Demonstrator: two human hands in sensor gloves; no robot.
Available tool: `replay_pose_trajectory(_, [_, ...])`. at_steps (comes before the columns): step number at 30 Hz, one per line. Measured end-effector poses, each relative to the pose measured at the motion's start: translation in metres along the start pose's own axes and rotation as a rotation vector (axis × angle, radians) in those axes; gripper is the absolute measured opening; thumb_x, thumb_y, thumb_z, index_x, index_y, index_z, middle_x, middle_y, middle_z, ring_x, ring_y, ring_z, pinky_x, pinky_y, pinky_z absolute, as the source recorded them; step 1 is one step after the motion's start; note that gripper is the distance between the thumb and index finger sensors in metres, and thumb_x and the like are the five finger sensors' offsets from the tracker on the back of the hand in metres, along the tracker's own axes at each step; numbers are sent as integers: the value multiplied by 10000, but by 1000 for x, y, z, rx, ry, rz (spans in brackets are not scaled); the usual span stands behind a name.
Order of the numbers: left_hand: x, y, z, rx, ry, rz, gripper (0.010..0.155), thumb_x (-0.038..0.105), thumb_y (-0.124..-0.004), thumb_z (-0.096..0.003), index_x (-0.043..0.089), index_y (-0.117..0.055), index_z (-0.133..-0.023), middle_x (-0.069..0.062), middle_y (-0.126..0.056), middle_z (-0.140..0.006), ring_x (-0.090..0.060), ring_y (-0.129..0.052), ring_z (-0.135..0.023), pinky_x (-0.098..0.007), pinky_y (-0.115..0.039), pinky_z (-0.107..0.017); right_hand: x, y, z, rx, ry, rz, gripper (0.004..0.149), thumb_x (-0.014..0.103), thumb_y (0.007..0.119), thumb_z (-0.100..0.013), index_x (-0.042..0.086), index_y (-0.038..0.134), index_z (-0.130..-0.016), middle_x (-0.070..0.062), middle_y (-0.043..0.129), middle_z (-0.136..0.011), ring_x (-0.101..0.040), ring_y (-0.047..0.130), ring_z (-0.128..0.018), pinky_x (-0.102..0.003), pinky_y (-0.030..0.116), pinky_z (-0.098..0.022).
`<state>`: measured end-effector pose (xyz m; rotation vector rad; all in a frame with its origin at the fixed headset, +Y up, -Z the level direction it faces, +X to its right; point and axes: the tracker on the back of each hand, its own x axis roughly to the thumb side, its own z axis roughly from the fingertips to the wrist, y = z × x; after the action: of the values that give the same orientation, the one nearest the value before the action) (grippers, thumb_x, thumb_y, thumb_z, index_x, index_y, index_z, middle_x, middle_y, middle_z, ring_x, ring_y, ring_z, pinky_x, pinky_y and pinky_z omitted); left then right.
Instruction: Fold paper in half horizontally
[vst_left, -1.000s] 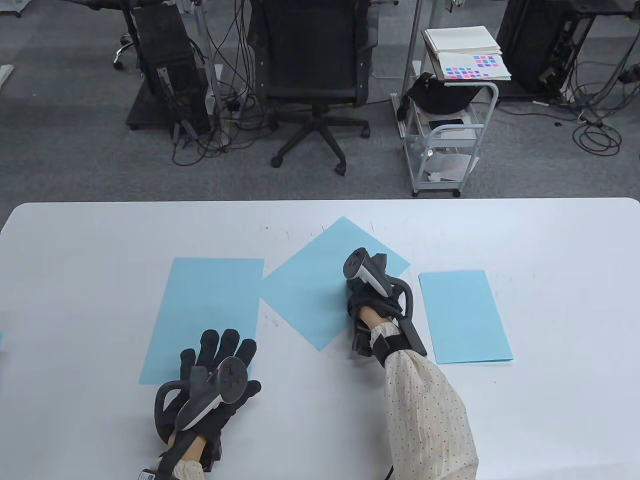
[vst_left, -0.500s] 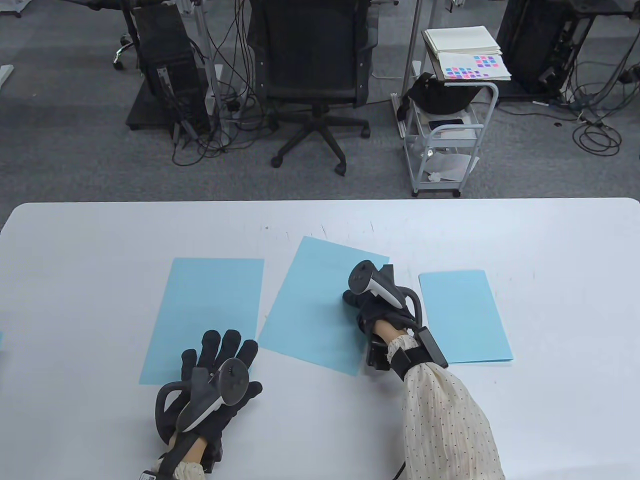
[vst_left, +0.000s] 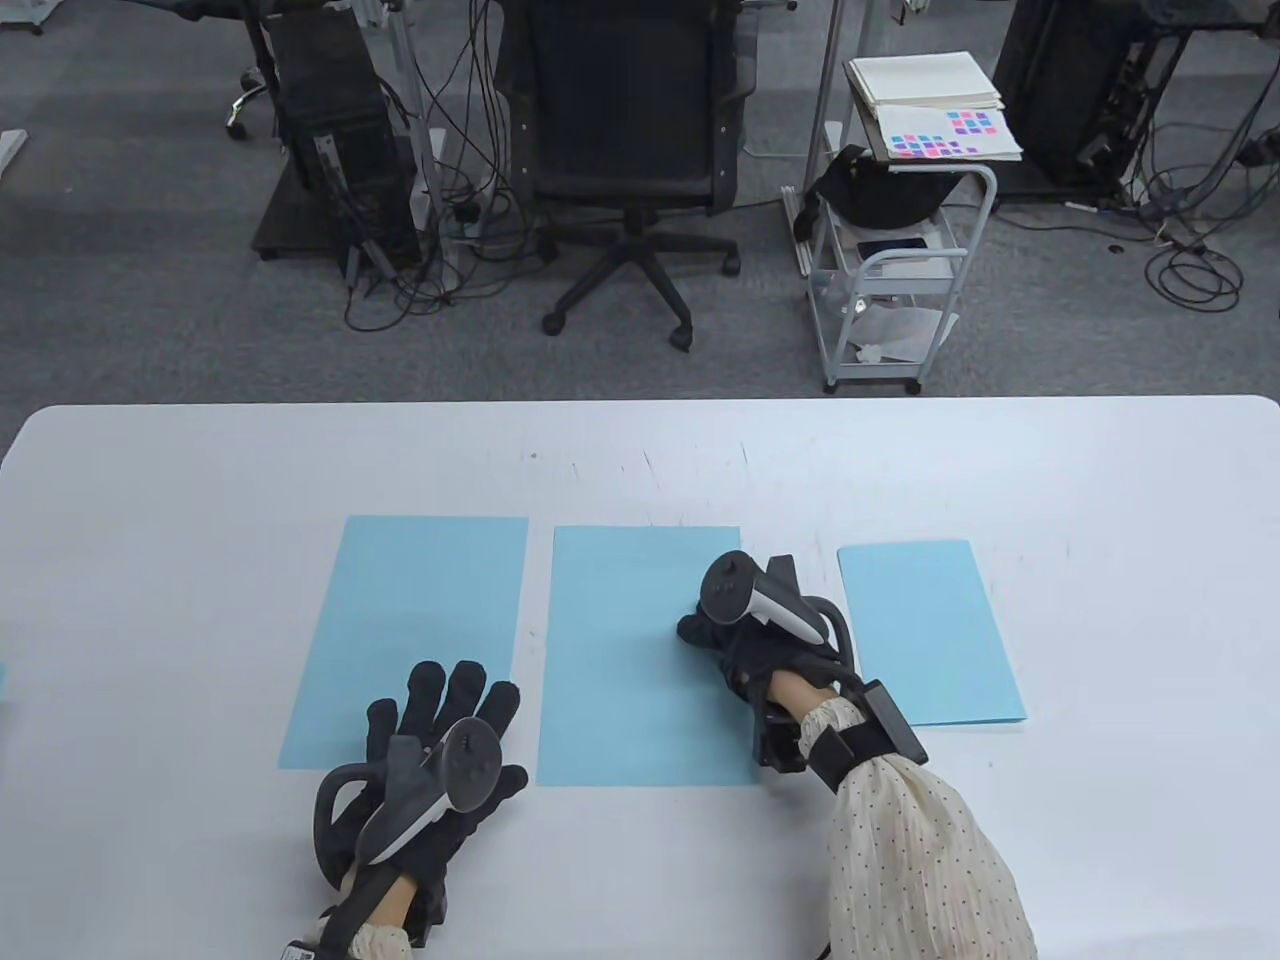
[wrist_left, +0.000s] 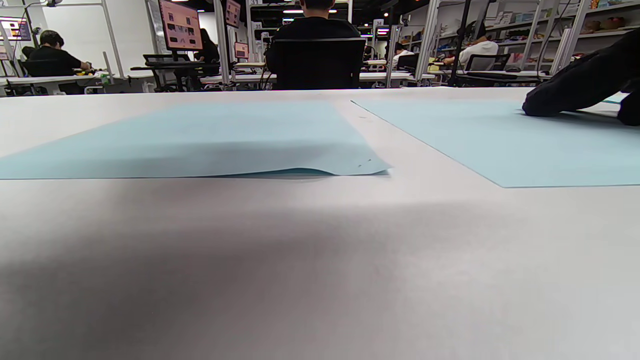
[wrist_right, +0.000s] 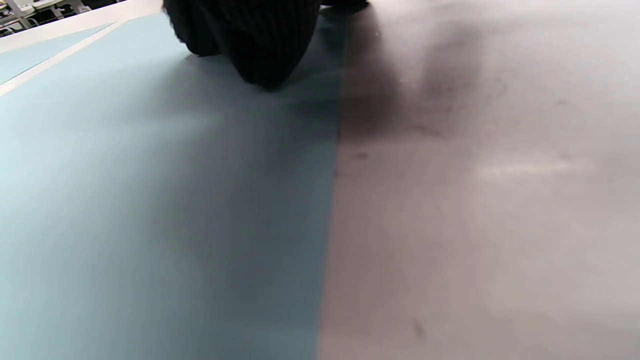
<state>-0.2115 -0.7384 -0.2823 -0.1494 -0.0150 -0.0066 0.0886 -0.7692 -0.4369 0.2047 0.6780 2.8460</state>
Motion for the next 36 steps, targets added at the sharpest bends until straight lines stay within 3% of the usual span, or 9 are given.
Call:
replay_pose_trajectory(20, [3,-1,1,-11,-13,-2,775,684,-599,-312,595,-286,-1015,229,-203,-1197,-169,-171,-1165,-556,-318,-881,7,21,33,30,-78,8,628,129,748,-473,431,556,-988,171,376,-1163,-241,267,-1086,-651,138,-725])
replay_pose_trajectory(26, [5,-2,1,-16,-22,-3,773,685,-598,-313,597,-285,-1013,231,-204,-1196,-167,-174,-1166,-553,-321,-883,8,14,54,-87,-147,14,642,114,744,-468,398,536,-1005,103,407,-1168,-283,286,-1084,-667,160,-724])
replay_pose_trajectory(30, [6,-4,0,-27,-24,-10,774,685,-599,-312,596,-286,-1014,231,-203,-1196,-167,-177,-1166,-553,-325,-882,2,16,79,-87,-178,-16,604,201,741,-486,386,527,-1019,93,379,-1180,-282,271,-1087,-660,155,-727])
replay_pose_trajectory(36, [6,-4,0,-28,-22,-10,774,684,-599,-312,596,-285,-1014,231,-204,-1196,-167,-177,-1166,-553,-325,-882,-17,38,108,-62,-169,23,628,377,749,-475,379,492,-1048,99,353,-1192,-288,232,-1091,-659,139,-725])
